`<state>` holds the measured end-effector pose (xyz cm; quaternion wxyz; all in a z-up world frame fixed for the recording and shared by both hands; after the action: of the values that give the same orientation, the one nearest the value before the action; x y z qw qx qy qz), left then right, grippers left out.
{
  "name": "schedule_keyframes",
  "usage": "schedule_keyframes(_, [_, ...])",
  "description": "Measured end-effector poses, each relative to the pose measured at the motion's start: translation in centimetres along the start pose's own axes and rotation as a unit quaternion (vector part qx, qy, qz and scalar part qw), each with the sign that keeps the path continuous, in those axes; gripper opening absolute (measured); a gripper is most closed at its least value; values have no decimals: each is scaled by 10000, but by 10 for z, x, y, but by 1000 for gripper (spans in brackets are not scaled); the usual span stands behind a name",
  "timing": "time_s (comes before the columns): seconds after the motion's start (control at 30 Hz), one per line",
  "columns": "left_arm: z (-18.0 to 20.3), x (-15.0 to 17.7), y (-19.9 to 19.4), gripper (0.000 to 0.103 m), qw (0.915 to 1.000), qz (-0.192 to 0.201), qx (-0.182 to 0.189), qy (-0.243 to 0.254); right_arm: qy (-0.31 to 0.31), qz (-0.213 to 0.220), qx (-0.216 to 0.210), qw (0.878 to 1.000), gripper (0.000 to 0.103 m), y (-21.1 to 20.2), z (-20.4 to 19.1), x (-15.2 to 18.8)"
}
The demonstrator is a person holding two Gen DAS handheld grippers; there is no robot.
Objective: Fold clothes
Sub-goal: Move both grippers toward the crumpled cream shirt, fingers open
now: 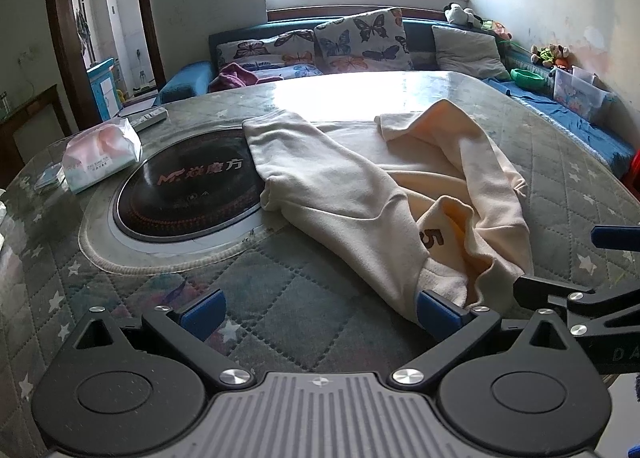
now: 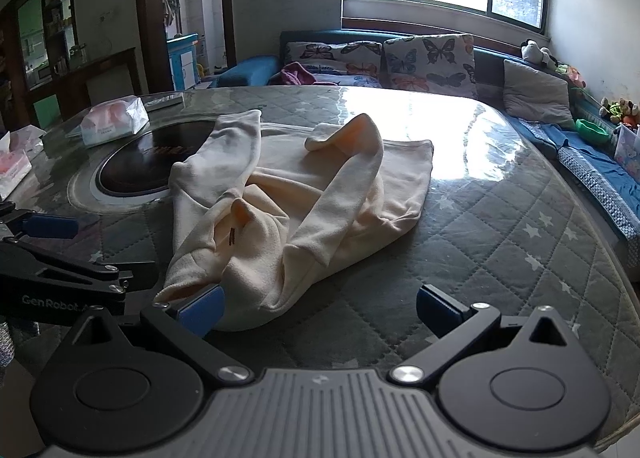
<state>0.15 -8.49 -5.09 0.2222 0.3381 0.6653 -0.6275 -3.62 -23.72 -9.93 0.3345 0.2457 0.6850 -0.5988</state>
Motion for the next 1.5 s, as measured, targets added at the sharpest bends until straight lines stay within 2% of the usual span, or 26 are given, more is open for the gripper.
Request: schedule_keyframes(1.5, [-3,-23,24,103,9998,-148,68,99,-71,-98,-78,9999,103,23,-3,-21])
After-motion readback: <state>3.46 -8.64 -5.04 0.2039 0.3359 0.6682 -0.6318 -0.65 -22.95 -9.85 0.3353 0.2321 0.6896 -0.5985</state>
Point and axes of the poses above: each gripper's, at about its wrist camera, not at the fingertips, and y roughly the way its jaws point, z to its right, x to its underside, the point moved 9 cm from there along y, roughly the way its jaws point, and after that the axes turned 4 degrees about y, right-handed, at the moved point
